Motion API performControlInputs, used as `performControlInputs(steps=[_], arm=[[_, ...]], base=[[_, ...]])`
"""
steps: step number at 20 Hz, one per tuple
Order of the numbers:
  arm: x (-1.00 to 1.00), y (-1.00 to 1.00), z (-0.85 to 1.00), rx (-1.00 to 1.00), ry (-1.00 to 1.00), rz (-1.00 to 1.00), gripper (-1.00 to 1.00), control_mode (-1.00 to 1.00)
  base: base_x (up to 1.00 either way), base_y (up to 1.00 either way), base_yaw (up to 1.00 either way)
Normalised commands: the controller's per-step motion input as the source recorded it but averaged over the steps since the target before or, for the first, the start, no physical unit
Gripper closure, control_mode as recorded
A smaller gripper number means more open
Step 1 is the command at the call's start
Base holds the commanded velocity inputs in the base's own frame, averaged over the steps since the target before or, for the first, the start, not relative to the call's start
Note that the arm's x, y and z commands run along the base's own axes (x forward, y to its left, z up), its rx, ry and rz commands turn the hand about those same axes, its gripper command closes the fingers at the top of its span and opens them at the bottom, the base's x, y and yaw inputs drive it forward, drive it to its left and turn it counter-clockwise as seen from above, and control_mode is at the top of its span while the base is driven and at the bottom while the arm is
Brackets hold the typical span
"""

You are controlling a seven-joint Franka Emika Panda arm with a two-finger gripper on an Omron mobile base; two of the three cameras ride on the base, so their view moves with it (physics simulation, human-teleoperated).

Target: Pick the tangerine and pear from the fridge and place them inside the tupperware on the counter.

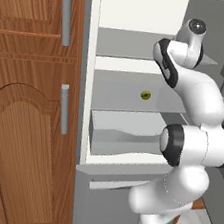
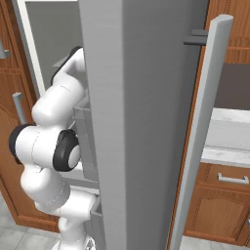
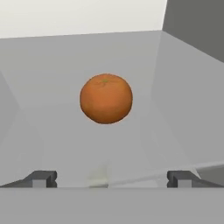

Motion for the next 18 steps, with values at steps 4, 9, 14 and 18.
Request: performControlInputs(steps=[4, 9, 14, 18], arm=[[0.32, 0.00, 0.00, 0.00, 0.00, 0.00, -1.00, -1.00], [0.38, 0.00, 0.00, 0.00, 0.00, 0.00, -1.00, -1.00], [0.40, 0.00, 0.00, 0.00, 0.00, 0.00, -1.00, -1.00], [0.43, -0.04, 0.00, 0.00, 0.00, 0.00, -1.00, -1.00]], base=[[0.00, 0.00, 0.00], [0.00, 0.00, 0.00], [0.00, 0.00, 0.00], [0.00, 0.00, 0.00]])
